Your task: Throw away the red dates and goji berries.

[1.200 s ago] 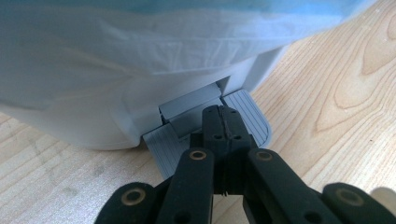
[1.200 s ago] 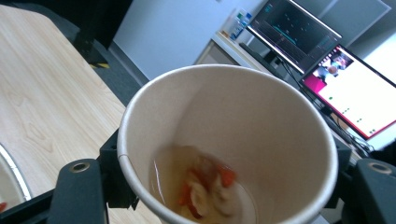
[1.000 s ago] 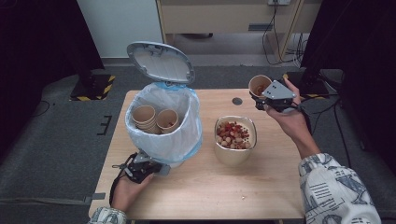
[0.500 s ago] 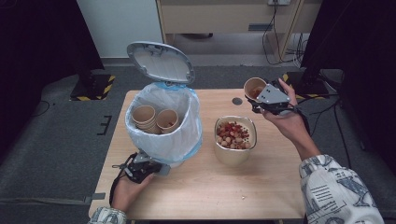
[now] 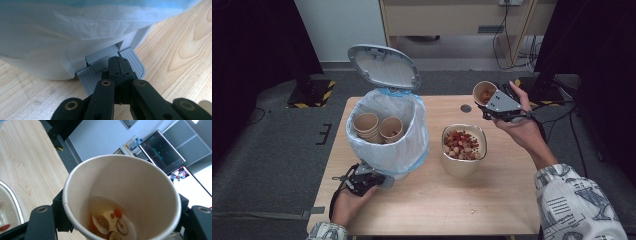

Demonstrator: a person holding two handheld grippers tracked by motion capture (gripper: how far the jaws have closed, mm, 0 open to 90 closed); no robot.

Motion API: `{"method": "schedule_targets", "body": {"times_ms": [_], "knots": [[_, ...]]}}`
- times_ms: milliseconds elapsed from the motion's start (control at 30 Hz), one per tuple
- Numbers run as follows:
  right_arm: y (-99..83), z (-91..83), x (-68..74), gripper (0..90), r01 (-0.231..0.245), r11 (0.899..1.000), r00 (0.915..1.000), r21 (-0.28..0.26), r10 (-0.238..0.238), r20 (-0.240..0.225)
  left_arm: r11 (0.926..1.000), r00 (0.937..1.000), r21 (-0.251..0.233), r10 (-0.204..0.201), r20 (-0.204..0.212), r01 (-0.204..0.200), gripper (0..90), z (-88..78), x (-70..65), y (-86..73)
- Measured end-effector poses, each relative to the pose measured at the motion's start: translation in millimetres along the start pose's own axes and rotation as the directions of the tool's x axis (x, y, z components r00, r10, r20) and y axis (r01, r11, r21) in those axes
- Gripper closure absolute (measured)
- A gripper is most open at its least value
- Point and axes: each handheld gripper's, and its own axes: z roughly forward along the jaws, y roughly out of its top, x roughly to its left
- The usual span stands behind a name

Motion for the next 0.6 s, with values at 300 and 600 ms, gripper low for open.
{"method": "schedule_targets", "body": {"times_ms": [300, 600], "knots": [[11.1, -7.1, -7.6, 28.6, 0.040, 0.999, 0.9991, -0.026, -0.040, 0.012, 1.0000, 1.0000, 0.000, 0.000, -0.001, 0.000, 90.0, 0.0, -0.1, 0.0], [20.5, -16.0, -13.1, 28.6, 0.087, 0.996, 0.9961, -0.026, -0.086, 0.020, 1.0000, 1.0000, 0.000, -0.002, -0.001, 0.002, 90.0, 0.0, -0.1, 0.0]]}}
